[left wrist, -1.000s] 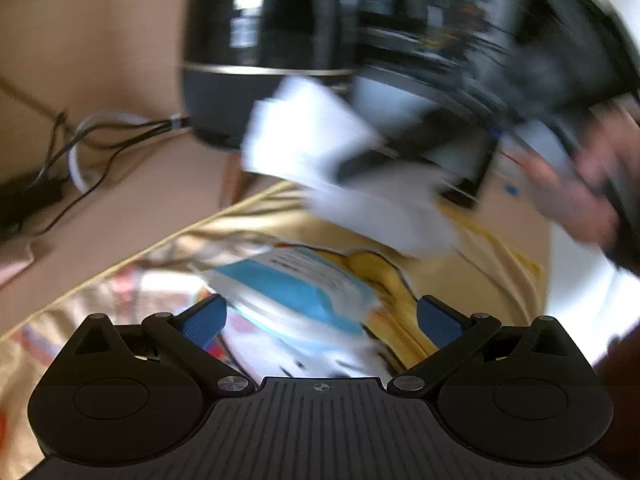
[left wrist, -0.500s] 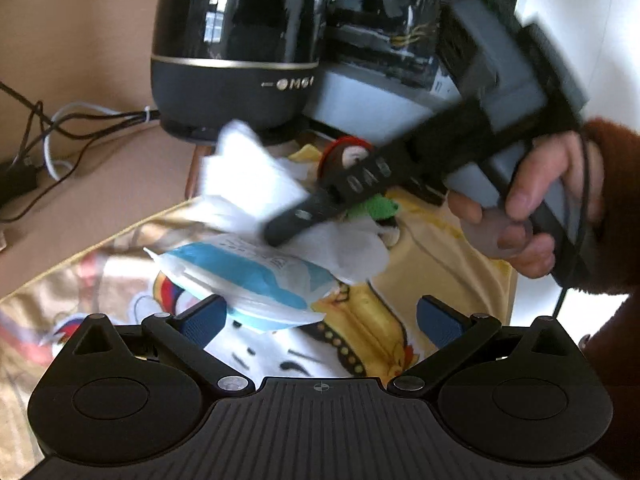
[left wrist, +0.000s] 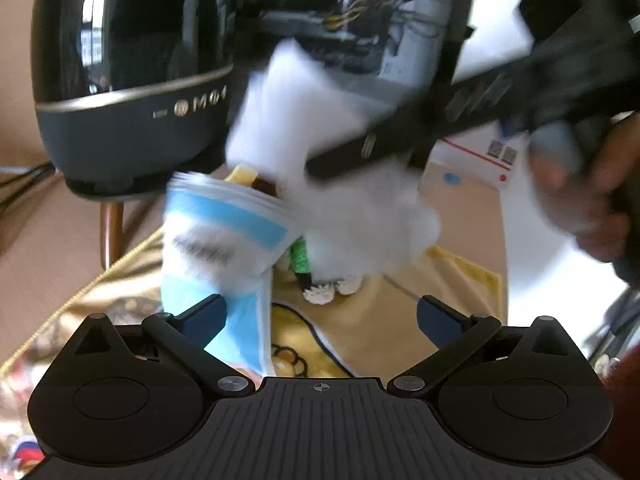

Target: Organize soft objects

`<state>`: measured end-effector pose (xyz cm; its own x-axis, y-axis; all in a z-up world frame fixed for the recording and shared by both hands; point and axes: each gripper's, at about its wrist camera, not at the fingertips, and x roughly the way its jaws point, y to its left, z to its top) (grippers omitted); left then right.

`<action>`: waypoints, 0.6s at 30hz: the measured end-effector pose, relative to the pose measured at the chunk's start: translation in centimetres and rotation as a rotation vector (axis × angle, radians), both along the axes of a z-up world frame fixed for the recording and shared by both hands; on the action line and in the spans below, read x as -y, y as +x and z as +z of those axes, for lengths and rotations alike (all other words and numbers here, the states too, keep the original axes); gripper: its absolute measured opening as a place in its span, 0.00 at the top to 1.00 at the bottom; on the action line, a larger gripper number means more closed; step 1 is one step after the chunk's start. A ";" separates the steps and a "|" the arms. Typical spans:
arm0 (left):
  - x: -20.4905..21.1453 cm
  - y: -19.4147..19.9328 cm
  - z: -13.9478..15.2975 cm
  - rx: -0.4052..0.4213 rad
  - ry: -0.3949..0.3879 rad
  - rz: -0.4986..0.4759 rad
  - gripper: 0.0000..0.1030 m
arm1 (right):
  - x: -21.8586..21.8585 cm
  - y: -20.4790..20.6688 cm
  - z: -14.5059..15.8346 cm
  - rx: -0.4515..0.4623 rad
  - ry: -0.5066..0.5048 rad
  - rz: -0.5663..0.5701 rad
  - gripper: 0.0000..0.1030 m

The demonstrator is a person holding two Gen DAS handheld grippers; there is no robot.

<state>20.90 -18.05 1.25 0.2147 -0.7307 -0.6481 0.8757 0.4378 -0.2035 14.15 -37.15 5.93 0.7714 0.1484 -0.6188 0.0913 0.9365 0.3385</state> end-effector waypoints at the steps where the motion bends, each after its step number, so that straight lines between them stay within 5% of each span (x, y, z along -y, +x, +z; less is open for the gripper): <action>1: 0.4 0.2 -0.2 -0.006 0.004 -0.005 0.00 | 0.0 0.0 0.4 0.023 0.011 0.009 0.89; 4: 1.5 0.6 -0.6 -0.022 0.015 -0.021 0.00 | -0.5 1.2 0.4 0.025 0.016 0.047 0.89; 8: 0.6 0.1 -0.7 -0.025 0.041 -0.010 0.00 | -1.5 3.7 -3.3 -0.116 -0.077 0.030 0.89; 18: -2.6 2.3 -1.6 -0.231 -0.001 0.102 0.00 | -4.4 2.8 -8.3 -0.283 0.070 0.138 0.89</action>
